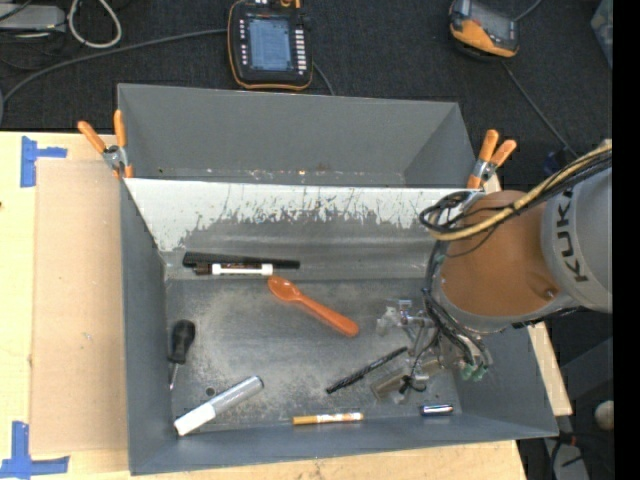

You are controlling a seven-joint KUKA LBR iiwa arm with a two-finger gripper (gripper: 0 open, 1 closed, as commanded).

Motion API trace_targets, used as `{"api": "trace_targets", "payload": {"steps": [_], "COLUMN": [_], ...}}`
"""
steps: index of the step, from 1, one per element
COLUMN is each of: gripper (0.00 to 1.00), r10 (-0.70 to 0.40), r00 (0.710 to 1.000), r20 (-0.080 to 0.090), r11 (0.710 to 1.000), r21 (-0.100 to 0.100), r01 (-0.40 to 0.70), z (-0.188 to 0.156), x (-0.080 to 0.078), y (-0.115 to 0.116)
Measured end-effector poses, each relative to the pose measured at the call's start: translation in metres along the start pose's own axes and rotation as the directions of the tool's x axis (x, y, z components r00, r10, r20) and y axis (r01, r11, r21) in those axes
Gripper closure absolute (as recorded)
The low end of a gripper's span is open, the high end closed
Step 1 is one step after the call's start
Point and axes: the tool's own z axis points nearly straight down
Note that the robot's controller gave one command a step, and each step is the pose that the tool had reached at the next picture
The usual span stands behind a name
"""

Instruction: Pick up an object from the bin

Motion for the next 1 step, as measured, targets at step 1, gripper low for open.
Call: {"api": "trace_targets", "payload": {"steps": [1], "gripper": [0.00], "r10": [0.146], "r00": [0.989], "r20": [-0.007], "r11": [0.989], "r21": [-0.001], "r01": [-0.146], "z": [0.0341], "x": [0.0003], "y": [-0.0029]}}
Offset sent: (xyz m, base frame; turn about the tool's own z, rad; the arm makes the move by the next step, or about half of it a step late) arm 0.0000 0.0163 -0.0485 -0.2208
